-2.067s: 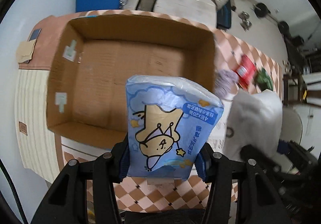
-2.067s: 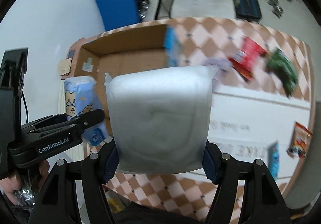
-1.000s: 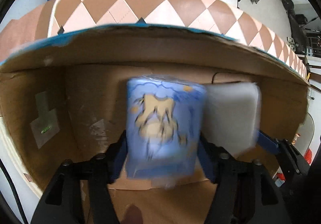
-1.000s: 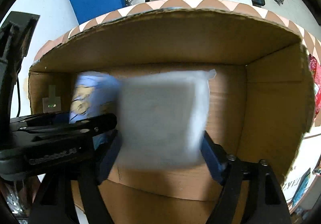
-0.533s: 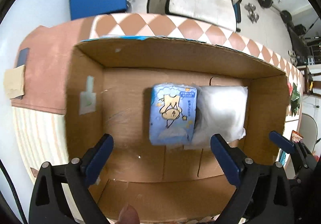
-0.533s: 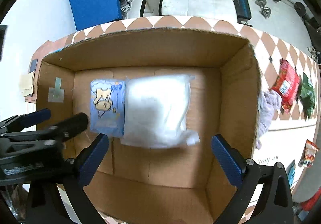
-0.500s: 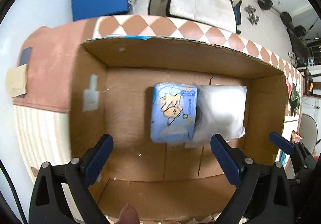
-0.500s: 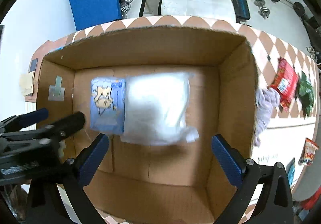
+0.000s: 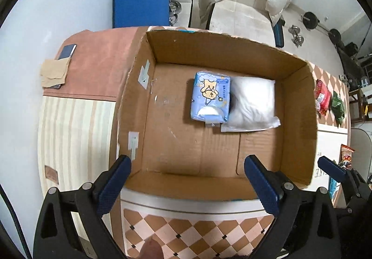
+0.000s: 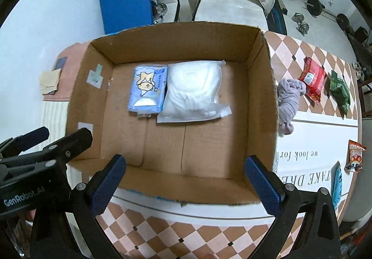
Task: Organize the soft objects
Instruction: 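Grasp the lilac cloth with the left tool while the right tool grasps the green snack bag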
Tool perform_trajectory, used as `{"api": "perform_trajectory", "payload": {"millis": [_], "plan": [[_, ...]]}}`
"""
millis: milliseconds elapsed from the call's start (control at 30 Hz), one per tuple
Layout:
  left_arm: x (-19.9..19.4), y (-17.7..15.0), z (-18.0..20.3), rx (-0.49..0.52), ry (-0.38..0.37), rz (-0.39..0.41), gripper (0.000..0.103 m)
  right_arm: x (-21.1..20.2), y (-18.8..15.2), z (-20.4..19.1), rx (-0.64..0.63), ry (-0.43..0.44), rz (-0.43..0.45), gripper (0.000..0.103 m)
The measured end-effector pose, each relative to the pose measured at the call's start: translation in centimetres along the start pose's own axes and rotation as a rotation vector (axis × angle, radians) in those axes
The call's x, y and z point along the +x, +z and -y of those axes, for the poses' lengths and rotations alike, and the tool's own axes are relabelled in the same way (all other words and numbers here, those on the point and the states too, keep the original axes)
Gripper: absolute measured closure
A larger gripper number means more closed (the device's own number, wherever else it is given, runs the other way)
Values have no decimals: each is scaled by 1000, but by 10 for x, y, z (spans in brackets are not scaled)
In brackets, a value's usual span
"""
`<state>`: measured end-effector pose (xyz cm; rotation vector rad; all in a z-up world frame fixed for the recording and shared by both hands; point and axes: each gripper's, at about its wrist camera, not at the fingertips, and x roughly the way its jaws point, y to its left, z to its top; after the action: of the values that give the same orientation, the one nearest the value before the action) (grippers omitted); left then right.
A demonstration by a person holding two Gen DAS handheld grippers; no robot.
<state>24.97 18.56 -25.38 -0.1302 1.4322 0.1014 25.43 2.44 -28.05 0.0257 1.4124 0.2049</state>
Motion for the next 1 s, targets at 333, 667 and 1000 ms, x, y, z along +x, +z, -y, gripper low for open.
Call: {"api": "perform_trajectory", "payload": {"millis": [333,667,1000], "plan": [[-71,-1,105,208,33,151,3,-58,-25,104,132,74,30,0],[10,41,292,491,47,-7,18,-55,-32,350,475,-47,-5,0],[139,65,383,585,134,-281,20,22,80,424,212,-117,-142,0]]}}
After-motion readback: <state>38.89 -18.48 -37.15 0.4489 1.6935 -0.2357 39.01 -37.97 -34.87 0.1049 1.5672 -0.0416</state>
